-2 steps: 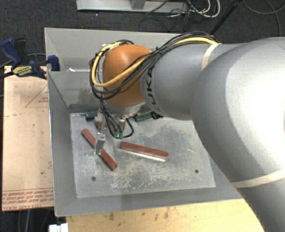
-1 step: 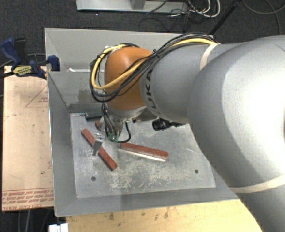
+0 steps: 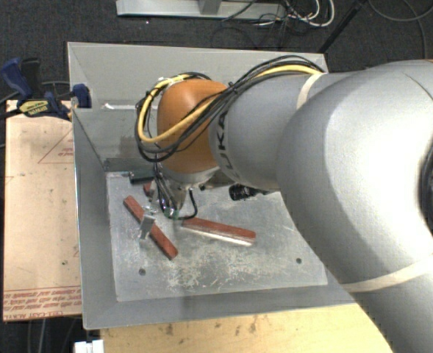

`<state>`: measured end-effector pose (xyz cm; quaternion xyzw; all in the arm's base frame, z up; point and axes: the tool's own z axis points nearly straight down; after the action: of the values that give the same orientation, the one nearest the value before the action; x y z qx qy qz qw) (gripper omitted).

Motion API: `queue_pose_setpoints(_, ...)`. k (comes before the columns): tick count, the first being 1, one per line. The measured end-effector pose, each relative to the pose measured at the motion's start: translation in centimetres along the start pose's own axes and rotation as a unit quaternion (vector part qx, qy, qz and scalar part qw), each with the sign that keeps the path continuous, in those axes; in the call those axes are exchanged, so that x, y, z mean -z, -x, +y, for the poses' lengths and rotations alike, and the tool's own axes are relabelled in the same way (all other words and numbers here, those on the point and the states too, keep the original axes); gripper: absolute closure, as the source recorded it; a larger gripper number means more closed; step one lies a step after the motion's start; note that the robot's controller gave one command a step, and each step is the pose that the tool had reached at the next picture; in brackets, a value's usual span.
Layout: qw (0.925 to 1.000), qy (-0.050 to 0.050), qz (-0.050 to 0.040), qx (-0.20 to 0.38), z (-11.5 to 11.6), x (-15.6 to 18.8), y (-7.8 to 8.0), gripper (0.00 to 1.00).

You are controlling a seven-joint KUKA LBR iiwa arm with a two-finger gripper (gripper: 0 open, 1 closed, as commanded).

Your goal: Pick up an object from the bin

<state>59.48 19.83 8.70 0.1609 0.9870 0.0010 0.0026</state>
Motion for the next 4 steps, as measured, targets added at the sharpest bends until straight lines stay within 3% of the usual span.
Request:
queue_pose_setpoints(1, 0.9890, 0.006, -0.0066, -0.148, 0.51, -0.84, -3.09, 1.00)
queue_pose_setpoints(3, 0.9890, 0.004, -0.0048, -0.148, 0.46, -0.66, -3.13, 1.00)
queue_pose_setpoints(4, 0.9891, 0.000, 0.0005, -0.148, 0.38, 0.05, -3.33, 1.00)
